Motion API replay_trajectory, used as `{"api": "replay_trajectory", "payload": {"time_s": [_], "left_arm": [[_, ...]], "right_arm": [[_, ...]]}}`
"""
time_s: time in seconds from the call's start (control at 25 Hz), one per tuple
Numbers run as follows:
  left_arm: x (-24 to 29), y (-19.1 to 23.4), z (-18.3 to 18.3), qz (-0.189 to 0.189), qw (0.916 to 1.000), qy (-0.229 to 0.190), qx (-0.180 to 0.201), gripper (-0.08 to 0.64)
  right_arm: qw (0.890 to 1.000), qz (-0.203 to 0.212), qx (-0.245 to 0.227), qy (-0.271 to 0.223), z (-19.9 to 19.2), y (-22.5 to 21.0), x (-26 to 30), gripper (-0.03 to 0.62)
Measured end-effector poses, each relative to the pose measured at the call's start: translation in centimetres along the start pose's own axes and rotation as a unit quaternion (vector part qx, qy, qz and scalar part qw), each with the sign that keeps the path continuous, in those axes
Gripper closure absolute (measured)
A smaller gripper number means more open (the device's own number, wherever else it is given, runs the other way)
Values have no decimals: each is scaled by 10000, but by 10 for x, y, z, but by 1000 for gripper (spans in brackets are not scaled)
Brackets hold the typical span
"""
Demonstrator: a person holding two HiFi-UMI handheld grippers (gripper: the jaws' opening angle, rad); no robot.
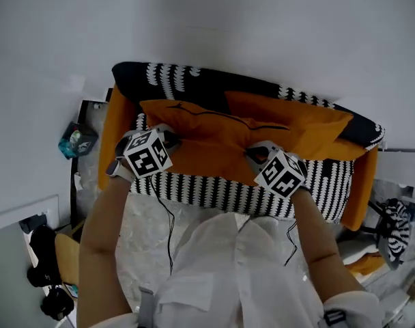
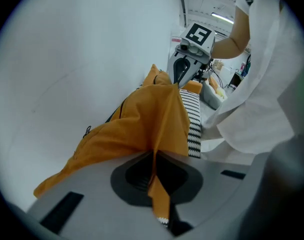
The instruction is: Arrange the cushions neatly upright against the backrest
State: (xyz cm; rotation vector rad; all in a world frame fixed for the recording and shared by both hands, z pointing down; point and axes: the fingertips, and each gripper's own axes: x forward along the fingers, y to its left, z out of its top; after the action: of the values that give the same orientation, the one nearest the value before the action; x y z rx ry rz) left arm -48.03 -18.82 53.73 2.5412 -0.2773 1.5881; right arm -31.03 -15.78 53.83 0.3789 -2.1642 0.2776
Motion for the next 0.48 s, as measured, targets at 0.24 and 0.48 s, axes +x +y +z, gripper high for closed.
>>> {"api": "replay_trajectory", "payload": {"time_s": [0.24, 0.48], "left_arm": [[-9, 90, -105, 307, 9989, 190, -299, 540], [12, 143, -180, 356, 9966, 398, -621, 538]], "right_arm": [[9991, 311, -236, 133, 87, -17, 105, 580], [9977, 194, -479, 442, 127, -40, 187, 580]]}}
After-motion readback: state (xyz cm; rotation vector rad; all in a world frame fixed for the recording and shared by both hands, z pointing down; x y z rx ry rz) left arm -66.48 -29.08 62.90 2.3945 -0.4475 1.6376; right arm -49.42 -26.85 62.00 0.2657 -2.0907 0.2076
